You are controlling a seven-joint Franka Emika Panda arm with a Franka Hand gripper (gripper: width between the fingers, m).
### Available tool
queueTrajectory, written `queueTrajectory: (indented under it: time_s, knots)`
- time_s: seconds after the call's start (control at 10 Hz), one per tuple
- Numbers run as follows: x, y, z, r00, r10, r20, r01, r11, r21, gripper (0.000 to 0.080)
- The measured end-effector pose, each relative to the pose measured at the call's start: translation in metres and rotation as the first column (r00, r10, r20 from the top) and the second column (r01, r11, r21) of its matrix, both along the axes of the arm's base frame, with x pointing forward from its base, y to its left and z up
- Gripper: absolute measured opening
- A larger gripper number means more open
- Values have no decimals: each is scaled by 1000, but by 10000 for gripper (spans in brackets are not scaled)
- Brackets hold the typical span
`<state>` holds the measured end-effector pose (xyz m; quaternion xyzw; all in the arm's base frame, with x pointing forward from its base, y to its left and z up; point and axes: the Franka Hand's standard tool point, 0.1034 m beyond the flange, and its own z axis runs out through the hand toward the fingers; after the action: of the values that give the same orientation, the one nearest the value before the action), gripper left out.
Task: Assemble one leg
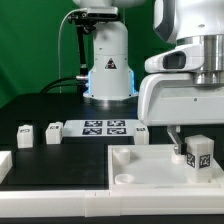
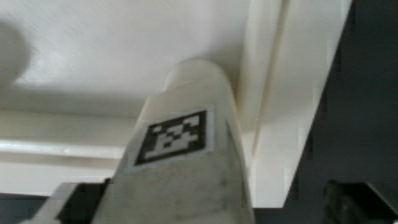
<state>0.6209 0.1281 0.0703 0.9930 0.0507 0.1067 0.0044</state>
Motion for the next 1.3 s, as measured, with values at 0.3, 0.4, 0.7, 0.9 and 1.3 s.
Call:
queueTrajectory:
  time_s: [0.3, 0.4, 0.7, 0.9, 1.3]
  knots:
    - [1, -3, 0, 1000, -3, 0, 3, 1000, -2, 287]
    - [1, -3, 0, 1000, -4, 0, 4, 1000, -2, 290]
    - [1, -4, 0, 993, -115, 16, 114, 993, 24, 290]
    - [1, -8, -1, 933, -359, 9, 357, 930, 83, 290]
    - [1, -33, -1, 787, -617, 8, 613, 783, 106, 299]
